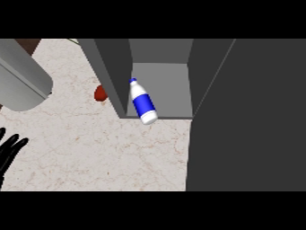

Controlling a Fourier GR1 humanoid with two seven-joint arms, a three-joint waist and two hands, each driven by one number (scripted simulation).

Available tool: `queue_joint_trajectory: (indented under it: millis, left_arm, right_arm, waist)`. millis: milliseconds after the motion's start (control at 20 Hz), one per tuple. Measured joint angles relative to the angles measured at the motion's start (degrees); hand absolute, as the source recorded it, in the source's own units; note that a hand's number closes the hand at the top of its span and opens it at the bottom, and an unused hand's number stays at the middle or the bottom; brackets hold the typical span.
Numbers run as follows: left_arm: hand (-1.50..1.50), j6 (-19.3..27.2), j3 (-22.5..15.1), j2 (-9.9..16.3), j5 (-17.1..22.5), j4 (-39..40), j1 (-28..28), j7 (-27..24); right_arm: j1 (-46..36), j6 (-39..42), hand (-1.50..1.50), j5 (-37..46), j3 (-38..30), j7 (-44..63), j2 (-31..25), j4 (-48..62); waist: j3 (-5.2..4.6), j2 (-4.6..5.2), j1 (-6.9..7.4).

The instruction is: Pick up the bottled water, place it into the cabinet and close the cabinet

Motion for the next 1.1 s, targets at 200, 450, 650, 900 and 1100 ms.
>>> queue_joint_trajectory:
  millis: [200,450,650,900,1100]
  left_arm:
    - [-1.5,-1.9,2.7,1.6,2.4,-0.1,1.6,0.2]
    - [-1.5,-4.1,5.4,3.3,4.7,-0.3,3.9,0.3]
    - [-1.5,-5.8,7.5,4.5,6.3,0.2,5.4,0.4]
    - [-1.5,-8.3,9.7,6.1,8.0,0.4,7.3,0.4]
    - [-1.5,-10.3,11.9,7.3,9.1,0.7,8.7,0.1]
  right_arm:
    - [-3.9,-0.8,1.5,0.8,4.0,2.2,-0.9,0.1]
    - [-10.1,-2.4,1.5,1.8,8.4,5.4,-2.0,0.2]
    - [-14.8,-5.3,1.5,2.6,12.6,8.3,-1.5,0.4]
    - [-20.7,-10.8,1.5,3.5,18.7,12.5,0.6,0.8]
    - [-25.9,-15.5,1.5,4.3,22.7,16.3,2.8,1.1]
  waist:
    - [-0.18,-0.18,0.23]
    - [-0.36,-0.53,0.95]
    - [-0.5,-0.64,1.03]
    - [-0.53,-0.64,1.43]
    - [-0.52,-0.68,1.97]
